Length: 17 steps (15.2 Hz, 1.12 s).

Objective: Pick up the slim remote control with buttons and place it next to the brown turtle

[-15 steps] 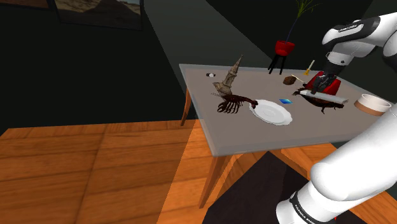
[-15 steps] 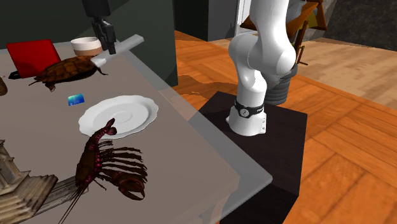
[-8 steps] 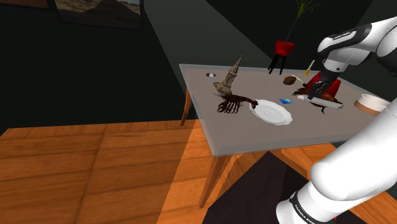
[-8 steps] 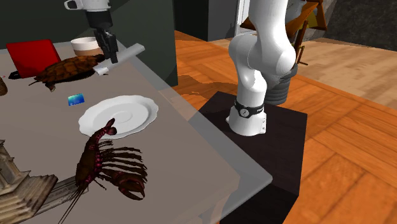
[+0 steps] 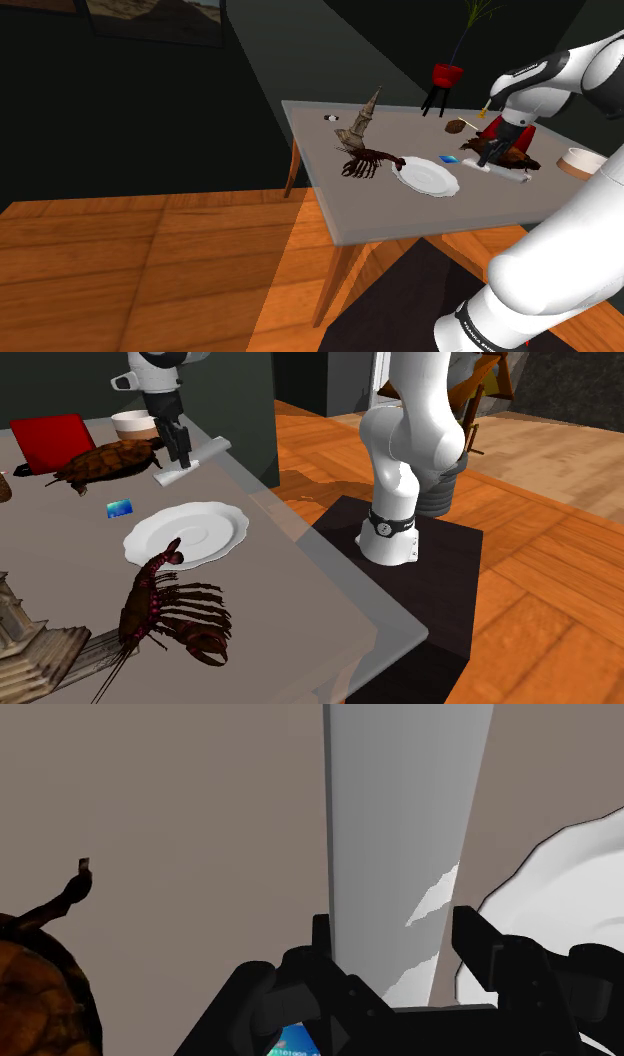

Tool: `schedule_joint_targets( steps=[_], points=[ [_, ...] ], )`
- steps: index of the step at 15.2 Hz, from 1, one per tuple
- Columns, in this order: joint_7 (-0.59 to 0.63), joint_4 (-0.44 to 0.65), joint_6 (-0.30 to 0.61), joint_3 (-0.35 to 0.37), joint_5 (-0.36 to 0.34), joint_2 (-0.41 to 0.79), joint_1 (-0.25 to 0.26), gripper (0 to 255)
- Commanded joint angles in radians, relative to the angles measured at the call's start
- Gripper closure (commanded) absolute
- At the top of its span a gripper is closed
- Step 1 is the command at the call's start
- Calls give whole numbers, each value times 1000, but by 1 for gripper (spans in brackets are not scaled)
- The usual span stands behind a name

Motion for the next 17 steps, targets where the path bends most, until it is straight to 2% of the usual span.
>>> schedule_joint_targets(
  steps=[1,13,17],
  points=[
    [-9,-11,23,0,12,16,-2,255],
    [-73,-87,178,14,104,121,-20,255],
    [-73,-87,178,14,104,121,-20,255]
  ],
)
